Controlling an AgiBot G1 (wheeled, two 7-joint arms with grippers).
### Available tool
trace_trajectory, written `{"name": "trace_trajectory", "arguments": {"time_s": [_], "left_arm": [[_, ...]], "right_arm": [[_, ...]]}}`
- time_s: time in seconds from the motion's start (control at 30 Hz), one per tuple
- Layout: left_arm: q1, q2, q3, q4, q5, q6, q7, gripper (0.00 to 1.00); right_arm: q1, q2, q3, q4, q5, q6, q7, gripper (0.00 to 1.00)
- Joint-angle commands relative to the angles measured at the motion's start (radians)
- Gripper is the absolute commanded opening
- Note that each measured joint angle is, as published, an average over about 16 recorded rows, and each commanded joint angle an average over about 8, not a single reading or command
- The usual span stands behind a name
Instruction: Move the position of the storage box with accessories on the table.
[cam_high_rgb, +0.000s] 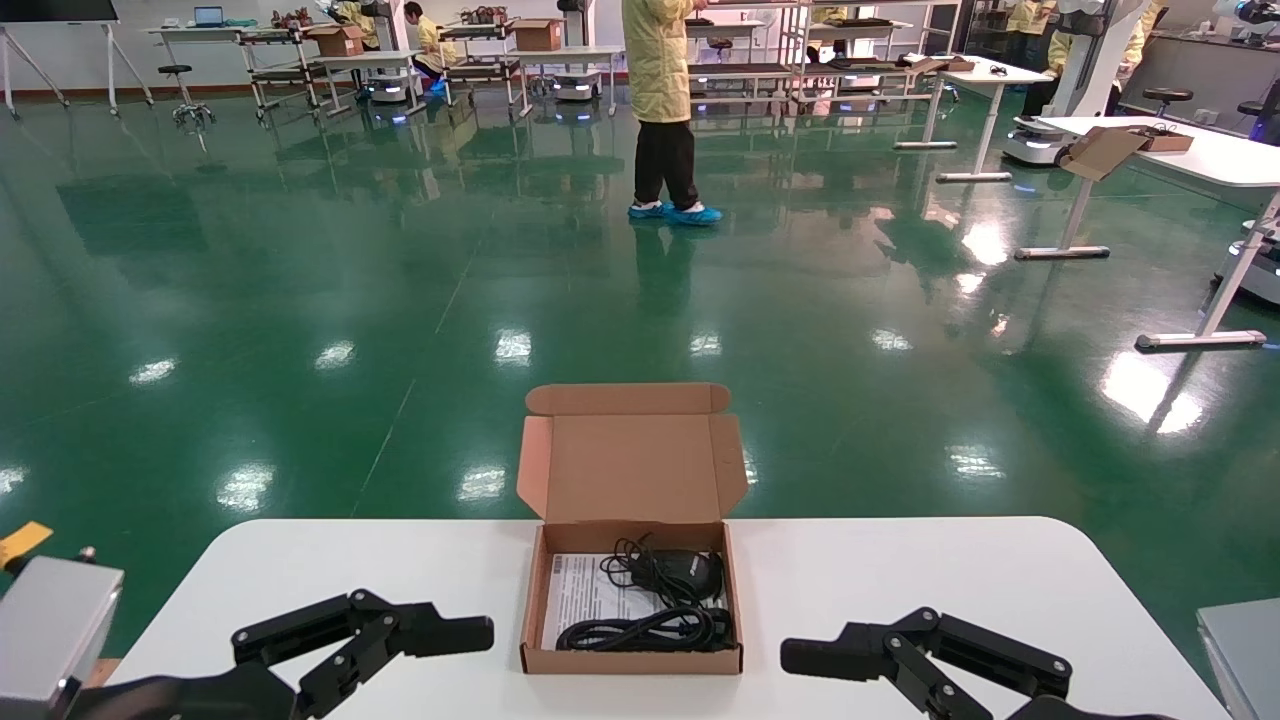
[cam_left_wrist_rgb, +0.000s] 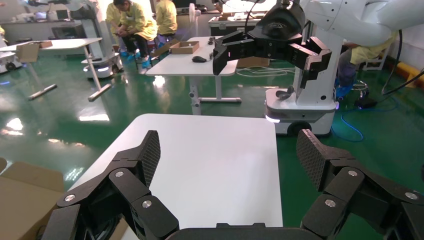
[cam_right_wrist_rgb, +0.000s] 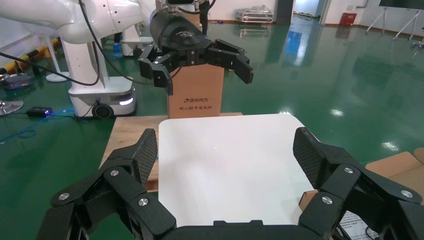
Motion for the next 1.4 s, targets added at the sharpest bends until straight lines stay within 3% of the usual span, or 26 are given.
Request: {"name": "trace_trajectory", "arguments": {"time_s": [0.03,0.37,0.7,1.07,1.4], "left_arm": [[0.0,0.0,0.0,0.0,0.0,0.0,0.0,1.0],[0.0,0.0,0.0,0.0,0.0,0.0,0.0,1.0],[0.0,0.0,0.0,0.0,0.0,0.0,0.0,1.0],[0.0,0.0,0.0,0.0,0.0,0.0,0.0,1.0],[0.0,0.0,0.0,0.0,0.0,0.0,0.0,1.0]], "right_arm": [[0.0,0.001,0.0,0.0,-0.002,0.001,0.0,1.0],[0.06,-0.004,-0.036,-0.037,-0.054,-0.044,0.015,1.0],[0.27,-0.079,-0.174,-0.203,-0.132,-0.084,0.186,1.0],[0.599,-0.264,-0.326,-0.604,-0.305,-0.034,0.246,1.0],[0.716,-0.433,-0.372,-0.979,-0.392,0.09,0.293,1.0]]}}
